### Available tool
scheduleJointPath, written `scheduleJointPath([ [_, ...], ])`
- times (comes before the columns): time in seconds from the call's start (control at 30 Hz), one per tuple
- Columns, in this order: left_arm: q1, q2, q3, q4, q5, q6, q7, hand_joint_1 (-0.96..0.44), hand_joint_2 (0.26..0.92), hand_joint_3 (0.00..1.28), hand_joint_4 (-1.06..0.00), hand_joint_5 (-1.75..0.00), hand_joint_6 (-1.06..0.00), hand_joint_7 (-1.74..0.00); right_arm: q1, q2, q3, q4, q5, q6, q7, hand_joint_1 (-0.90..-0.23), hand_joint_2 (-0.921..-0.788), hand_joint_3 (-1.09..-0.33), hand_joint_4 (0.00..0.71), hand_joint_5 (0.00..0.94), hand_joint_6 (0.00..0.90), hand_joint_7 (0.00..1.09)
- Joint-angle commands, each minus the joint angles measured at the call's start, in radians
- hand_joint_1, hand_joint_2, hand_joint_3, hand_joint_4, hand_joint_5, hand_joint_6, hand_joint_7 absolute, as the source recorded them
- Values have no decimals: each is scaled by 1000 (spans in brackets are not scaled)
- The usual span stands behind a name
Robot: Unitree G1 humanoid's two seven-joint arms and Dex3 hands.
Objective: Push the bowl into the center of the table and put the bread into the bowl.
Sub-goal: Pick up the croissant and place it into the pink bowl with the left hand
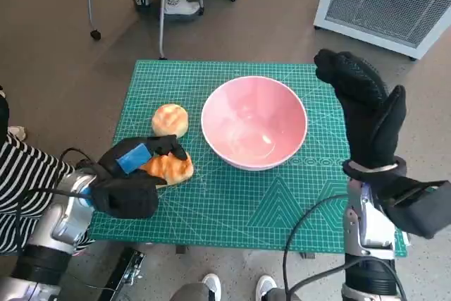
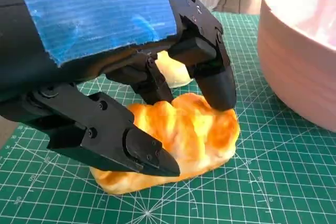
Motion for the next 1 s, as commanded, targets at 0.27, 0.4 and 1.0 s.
scheduleJointPath([
  [0.27, -3, -13, 0, 24, 13, -36, 36, 1, 920, 61, -737, -1172, -595, -1140, 0, -5, -2, 27, -2, 0, 8, -692, -921, -698, 197, 0, 178, 338],
  [0.4, -5, -16, -1, 36, 10, -51, 43, 2, 919, 60, -738, -1150, -593, -1162, -1, -5, -3, 29, -1, 0, 8, -692, -921, -698, 197, 0, 178, 339],
  [1.0, -15, -8, 30, 30, -42, -84, 6, 2, 920, 60, -738, -1136, -589, -1180, -5, -6, -8, 47, 3, -5, 12, -686, -921, -699, 197, 0, 176, 342],
])
